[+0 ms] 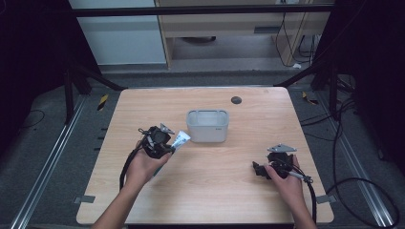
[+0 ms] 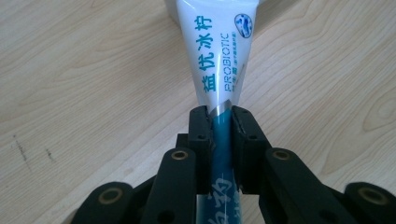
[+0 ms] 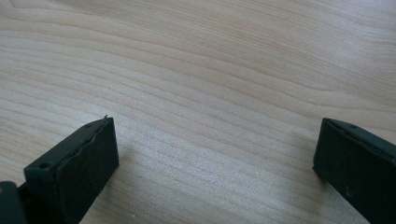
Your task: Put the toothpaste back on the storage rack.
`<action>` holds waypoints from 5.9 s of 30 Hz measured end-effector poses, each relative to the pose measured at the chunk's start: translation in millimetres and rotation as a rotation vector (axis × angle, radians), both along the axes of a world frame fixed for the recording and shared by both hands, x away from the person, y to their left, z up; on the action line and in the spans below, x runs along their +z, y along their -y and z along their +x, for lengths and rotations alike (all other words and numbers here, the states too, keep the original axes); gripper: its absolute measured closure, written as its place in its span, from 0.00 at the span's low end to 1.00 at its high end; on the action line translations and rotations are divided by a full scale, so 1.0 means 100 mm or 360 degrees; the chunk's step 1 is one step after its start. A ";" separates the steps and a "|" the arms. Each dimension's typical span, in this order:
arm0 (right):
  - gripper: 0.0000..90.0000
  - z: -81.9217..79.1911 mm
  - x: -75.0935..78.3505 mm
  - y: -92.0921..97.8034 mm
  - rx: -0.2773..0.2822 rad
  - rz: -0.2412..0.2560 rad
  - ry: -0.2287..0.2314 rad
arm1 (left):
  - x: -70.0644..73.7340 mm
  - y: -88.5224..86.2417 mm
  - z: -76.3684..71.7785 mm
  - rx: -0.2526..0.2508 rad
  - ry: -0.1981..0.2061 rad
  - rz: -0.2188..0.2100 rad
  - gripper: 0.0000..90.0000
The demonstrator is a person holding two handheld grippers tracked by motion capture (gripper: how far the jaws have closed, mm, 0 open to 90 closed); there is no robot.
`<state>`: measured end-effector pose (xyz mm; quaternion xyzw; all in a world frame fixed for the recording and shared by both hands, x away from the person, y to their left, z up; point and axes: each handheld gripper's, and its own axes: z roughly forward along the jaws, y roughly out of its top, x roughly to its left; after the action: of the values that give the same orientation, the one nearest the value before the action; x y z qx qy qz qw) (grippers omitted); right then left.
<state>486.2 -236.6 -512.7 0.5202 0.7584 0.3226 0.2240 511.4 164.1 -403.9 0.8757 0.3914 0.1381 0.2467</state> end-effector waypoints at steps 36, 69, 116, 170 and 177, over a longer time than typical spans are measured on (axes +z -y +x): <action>0.00 0.00 0.00 0.00 0.0000 -0.0001 0.0001 | 0.51 0.89 -0.01 -0.0049 0.0269 -0.0204 0.88; 0.00 0.00 0.00 0.00 0.0001 -0.0004 0.0001 | 1.06 1.00 0.26 0.0005 0.0438 -0.0281 0.88; 0.00 0.00 0.00 0.00 0.0001 -0.0004 0.0000 | 1.28 1.01 0.55 0.0100 0.0568 -0.0472 0.89; 0.00 0.00 0.00 0.00 0.0003 -0.0006 0.0005 | 0.71 1.04 0.90 0.0127 0.0595 -0.0516 0.89; 0.00 0.00 0.00 0.00 0.0003 -0.0005 0.0004 | 0.62 1.05 0.90 0.0121 0.0576 -0.0501 0.89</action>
<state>486.3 -236.8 -512.7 0.5189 0.7590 0.3223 0.2253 601.8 59.3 -341.5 0.7721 0.3902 0.2391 0.4410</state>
